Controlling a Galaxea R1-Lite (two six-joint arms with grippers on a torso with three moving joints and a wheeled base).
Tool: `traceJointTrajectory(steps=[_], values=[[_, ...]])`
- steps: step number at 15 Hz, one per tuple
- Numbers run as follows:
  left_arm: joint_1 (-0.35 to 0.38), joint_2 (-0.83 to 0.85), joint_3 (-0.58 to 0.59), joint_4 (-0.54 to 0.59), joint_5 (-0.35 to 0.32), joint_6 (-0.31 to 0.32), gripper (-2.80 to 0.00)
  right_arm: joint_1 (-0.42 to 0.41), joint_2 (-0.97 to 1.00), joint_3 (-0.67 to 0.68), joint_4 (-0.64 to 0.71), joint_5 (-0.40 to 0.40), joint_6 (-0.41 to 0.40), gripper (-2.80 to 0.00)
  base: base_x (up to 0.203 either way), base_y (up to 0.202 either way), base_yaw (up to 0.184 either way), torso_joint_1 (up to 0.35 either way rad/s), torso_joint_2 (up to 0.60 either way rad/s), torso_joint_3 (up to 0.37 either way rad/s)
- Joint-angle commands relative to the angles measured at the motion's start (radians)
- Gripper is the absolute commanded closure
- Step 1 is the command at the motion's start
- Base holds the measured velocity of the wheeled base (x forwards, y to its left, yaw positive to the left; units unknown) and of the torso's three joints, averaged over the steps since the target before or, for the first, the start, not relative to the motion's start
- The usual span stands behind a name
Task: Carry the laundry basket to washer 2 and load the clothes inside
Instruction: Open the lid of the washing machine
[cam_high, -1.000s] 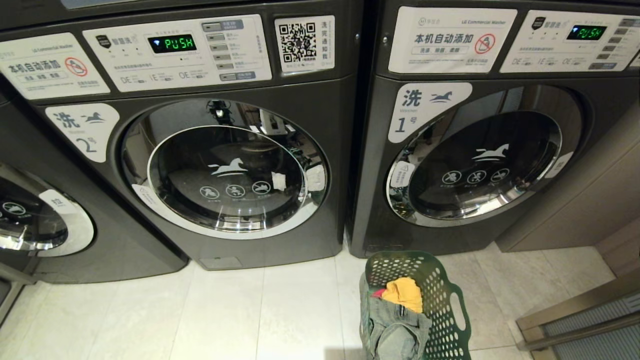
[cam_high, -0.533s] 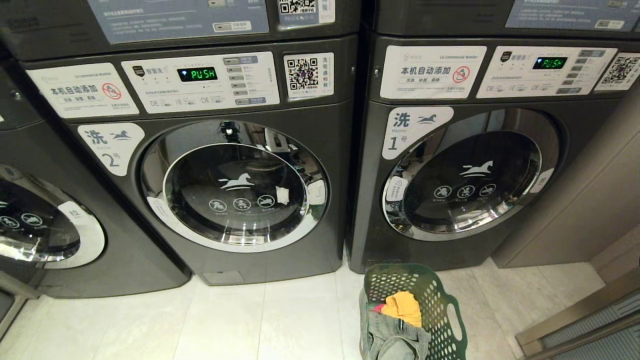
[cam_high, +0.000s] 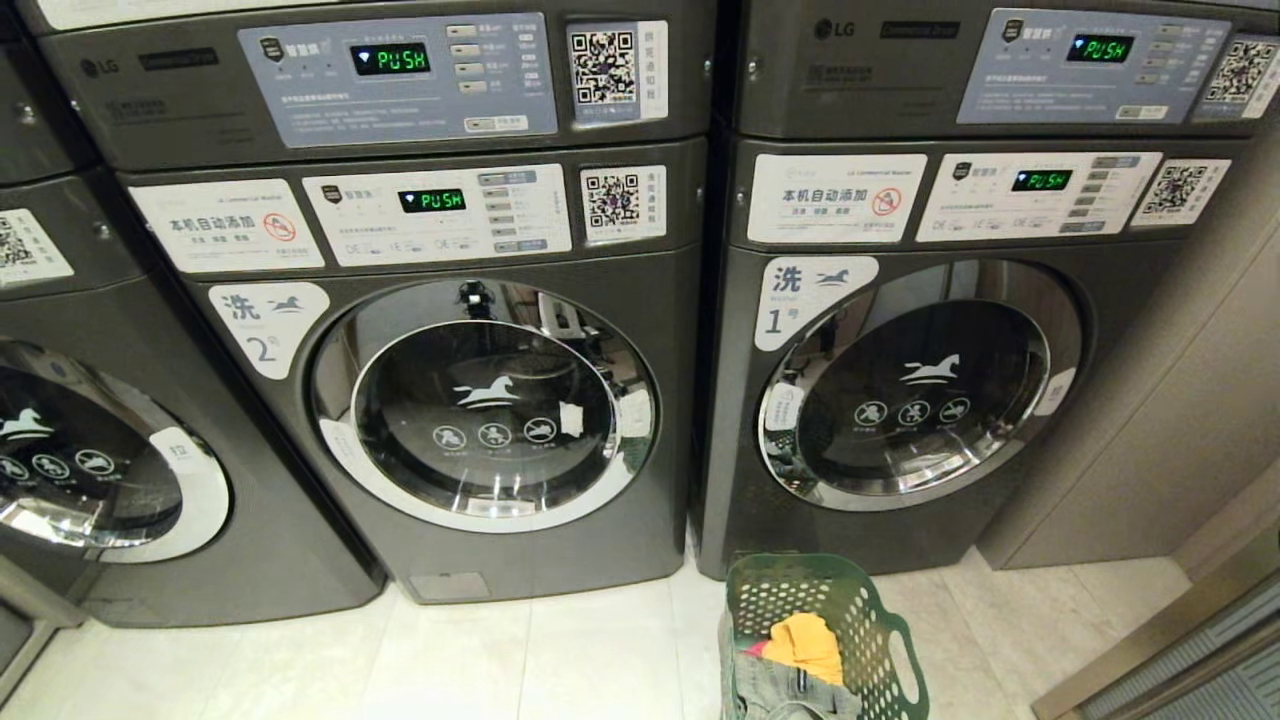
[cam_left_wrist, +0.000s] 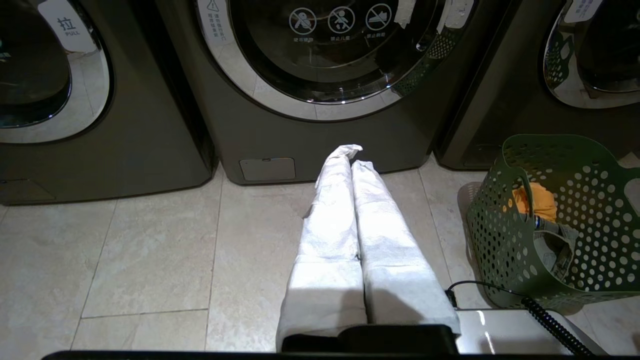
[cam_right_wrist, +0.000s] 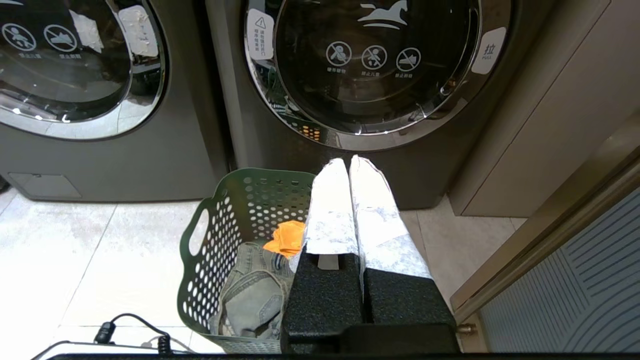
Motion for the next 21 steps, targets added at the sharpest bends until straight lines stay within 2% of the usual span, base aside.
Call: traceJointTrajectory(steps=[1,21], values=[[-0.001,0.002,0.0,0.002,-0.001,-0.004,0.0,0.0,0.002,0.0,0.0,-0.006,0.008,0.0,0.0,0.0,0.0,0.002,0.0,0.059],[-0.001,0.002,0.0,0.001,0.009,-0.022,0.0,0.0,0.002,0.0,-0.001,-0.003,0.008,0.0,0.0,0.0,0.0,0.0,0.0,0.003]])
